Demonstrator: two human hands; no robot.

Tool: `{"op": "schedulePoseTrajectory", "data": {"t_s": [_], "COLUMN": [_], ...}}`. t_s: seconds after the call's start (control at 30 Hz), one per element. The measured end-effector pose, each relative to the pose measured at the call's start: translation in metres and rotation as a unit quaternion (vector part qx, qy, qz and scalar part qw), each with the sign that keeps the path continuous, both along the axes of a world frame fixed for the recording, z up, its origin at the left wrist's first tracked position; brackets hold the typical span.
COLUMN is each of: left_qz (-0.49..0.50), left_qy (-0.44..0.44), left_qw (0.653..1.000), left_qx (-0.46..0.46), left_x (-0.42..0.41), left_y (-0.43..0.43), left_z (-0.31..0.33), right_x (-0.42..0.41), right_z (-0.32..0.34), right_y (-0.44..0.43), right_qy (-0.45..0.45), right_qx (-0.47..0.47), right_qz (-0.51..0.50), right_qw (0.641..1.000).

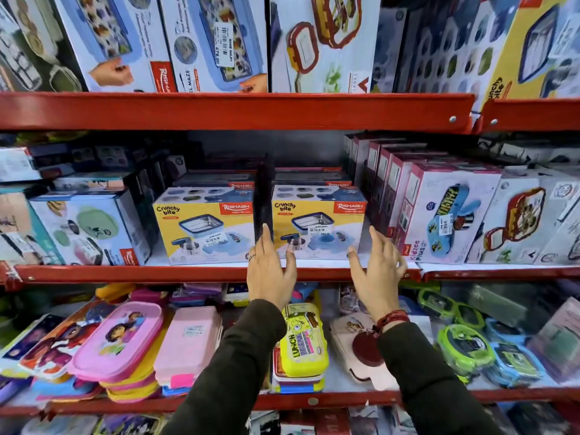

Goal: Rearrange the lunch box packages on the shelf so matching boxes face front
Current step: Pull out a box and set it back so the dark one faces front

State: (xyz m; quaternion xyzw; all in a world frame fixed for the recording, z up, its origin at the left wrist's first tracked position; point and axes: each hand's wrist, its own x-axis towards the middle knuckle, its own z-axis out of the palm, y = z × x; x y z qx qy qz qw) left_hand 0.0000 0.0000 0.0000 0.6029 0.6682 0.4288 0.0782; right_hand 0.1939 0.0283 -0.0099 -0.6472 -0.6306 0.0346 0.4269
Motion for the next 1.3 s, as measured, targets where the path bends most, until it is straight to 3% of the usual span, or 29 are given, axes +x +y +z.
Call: {"op": "schedulePoseTrajectory", "data": {"t_s": [0.13,0.3,0.63,0.87,1.07,1.17,1.3], "left_qz": [0.007,-0.002,-0.107,-0.179,-0.176,-0.164,-0.169], "left_qy": [0.012,-0.022,-0.048,-0.080,-0.211,-0.245,-0.244], "left_qw": [0.999,0.999,0.991,0.978,0.957,0.950,0.949], "left_qx": [-0.041,-0.040,0.061,0.072,0.093,0.106,0.105], "left_x": [-0.002,-0.003,-0.016,-0.027,-0.017,-0.014,-0.015], "left_y": [0.012,0.018,0.003,-0.004,-0.021,-0.025,-0.028], "left_z": [0.001,0.000,0.000,0.007,0.036,0.040,0.039], "right_x": [0.005,0.011,0.043,0.044,0.040,0.044,0.050], "right_z": [-0.001,0.001,0.002,0.014,0.030,0.033,0.033], "right_y": [0.014,0.022,0.008,-0.012,-0.023,-0.025,-0.029], "right_qy": [-0.028,-0.006,0.184,0.278,0.374,0.377,0.316], "right_qx": [-0.095,-0.107,-0.017,0.044,0.077,0.068,0.050], "right_qz": [0.006,0.023,0.131,0.153,0.196,0.223,0.242], "right_qw": [0.995,0.994,0.974,0.947,0.903,0.897,0.916]}}
